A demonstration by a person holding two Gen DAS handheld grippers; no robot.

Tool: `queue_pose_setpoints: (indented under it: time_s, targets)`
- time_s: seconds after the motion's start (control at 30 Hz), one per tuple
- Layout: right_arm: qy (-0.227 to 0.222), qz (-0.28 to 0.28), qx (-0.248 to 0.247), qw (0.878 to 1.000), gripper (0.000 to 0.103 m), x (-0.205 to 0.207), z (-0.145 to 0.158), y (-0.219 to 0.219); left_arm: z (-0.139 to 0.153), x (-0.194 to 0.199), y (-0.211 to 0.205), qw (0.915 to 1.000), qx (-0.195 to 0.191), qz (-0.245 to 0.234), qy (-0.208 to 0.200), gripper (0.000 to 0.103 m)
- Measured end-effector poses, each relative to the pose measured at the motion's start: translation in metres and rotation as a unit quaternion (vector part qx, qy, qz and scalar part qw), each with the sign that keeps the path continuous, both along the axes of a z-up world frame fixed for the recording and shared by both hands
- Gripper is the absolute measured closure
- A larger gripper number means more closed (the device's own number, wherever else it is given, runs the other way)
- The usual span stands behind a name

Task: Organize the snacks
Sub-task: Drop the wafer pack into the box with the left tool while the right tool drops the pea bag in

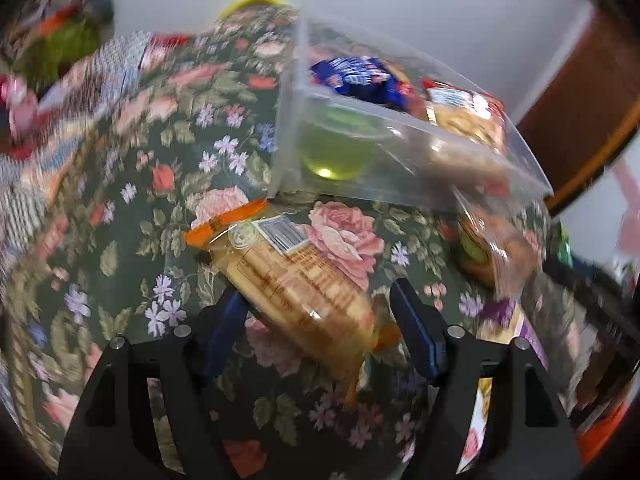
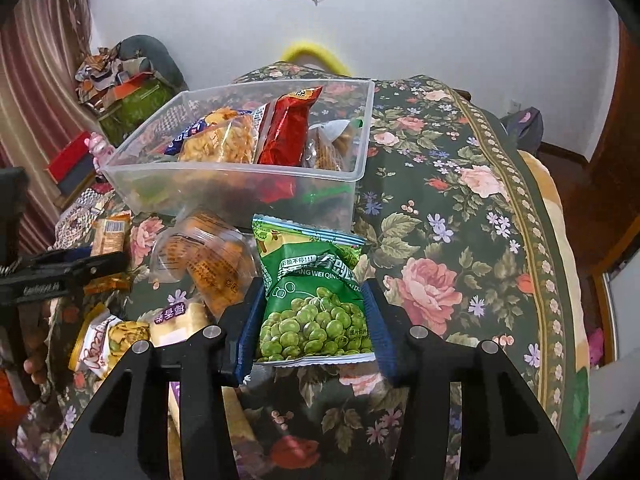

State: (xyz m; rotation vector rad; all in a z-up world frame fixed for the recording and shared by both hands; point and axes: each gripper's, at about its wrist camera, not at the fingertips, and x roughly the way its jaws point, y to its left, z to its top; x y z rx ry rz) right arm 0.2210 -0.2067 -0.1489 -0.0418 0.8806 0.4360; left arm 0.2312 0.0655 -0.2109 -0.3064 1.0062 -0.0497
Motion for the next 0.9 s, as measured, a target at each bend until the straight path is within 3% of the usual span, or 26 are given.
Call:
queue_pose_setpoints:
  time_s: [0.07,0.1,0.2,0.27,0.4,0.63,0.9]
  targets:
    - [0.000,-0.002,0.000,1.000,0.058,-0.002,0.001,0.000,0.001,0.000,0.002,0.9999,0.006,0.009,-0.011,0.036]
    - [0.000,-0.002,0.000,1.000,0.058,-0.002,0.001,0.000,0.000,0.000,0.002,0.9997,0.016,0.013,-0.015,0.049]
    - [0.000,-0.003,0.000,1.000,0.058,-0.002,0.002,0.000,-0.001,-0.002,0.004,0.9990,0.037,0.016,-0.021,0.073]
    - [-0.003,-0.004,0.000,1.000,0.058,-0.002,0.004,0.000,0.001,-0.009,0.008,0.9987,0.040,0.018,-0.026,0.079]
    - [-0.009,-0.006,0.003,1.000,0.058,-0.002,0.008,-0.001,0.012,-0.026,0.012,0.9972,0.058,0.013,-0.045,0.081]
    - [-0.033,-0.005,0.010,0.999,0.058,0.004,0.025,0.003,0.058,-0.047,0.005,0.9890,0.104,0.003,-0.104,0.081]
    - [-0.076,-0.005,0.016,0.997,0.058,0.021,0.056,0.016,0.105,-0.022,-0.003,0.9822,0.102,-0.013,-0.157,0.081]
